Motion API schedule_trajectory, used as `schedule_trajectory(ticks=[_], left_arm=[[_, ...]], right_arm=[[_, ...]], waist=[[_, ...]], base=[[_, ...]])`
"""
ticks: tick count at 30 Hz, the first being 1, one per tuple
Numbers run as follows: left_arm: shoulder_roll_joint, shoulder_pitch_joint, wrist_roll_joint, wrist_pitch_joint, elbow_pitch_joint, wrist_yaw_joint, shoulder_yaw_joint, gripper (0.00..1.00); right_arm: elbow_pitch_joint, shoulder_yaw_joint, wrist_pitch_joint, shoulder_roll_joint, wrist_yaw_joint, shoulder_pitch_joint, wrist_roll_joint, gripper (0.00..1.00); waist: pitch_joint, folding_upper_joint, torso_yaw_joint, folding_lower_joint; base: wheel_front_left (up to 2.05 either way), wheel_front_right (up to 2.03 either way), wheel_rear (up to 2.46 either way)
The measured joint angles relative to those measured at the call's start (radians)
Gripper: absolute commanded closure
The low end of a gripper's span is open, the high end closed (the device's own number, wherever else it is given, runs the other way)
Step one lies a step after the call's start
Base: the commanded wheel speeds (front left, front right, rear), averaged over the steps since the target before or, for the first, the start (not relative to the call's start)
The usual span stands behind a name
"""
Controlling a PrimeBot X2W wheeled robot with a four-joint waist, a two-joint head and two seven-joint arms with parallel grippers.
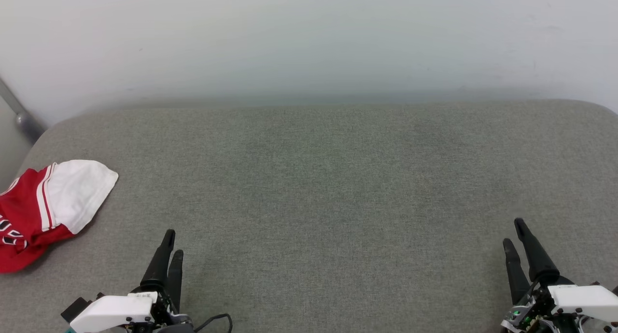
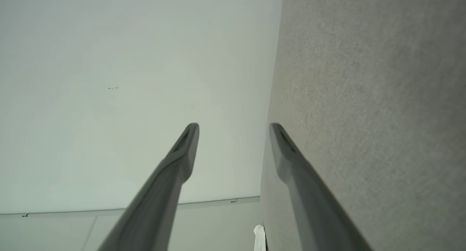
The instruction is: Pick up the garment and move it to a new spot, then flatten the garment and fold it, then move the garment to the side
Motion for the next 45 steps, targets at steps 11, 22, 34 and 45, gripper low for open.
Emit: schedule_trajectory(ticks=[11, 22, 34, 45], left_arm=[[-0.001, 0.013, 0.103, -0.054, -0.049, 0.023, 0.001, 0.00], [0.000, 0.017, 0.347, -0.100, -0.137, 0.105, -0.033, 0.00], [0.001, 0.025, 0.630, -0.146, -0.174, 0.170, -0.082, 0.00], [0.012, 0.036, 0.817, -0.185, -0.201, 0.225, -0.132, 0.00]], right_arm=[[-0.020, -0.007, -0.053, 0.001, 0.000, 0.023, -0.104, 0.00], [-0.106, -0.021, -0.101, 0.001, 0.000, 0.030, -0.347, 0.00], [-0.198, 0.009, -0.148, 0.002, 0.000, 0.065, -0.650, 0.00], [-0.238, 0.030, -0.185, 0.002, 0.000, 0.087, -0.863, 0.00]], waist=[[0.001, 0.0000, 0.000, 0.0000], [0.004, 0.0000, 0.001, 0.0000], [0.009, 0.0000, 0.002, 0.0000], [0.008, 0.0000, 0.005, 0.0000]], base=[[0.00, 0.00, 0.00], [0.00, 0.00, 0.00], [0.00, 0.00, 0.00], [0.00, 0.00, 0.00]])
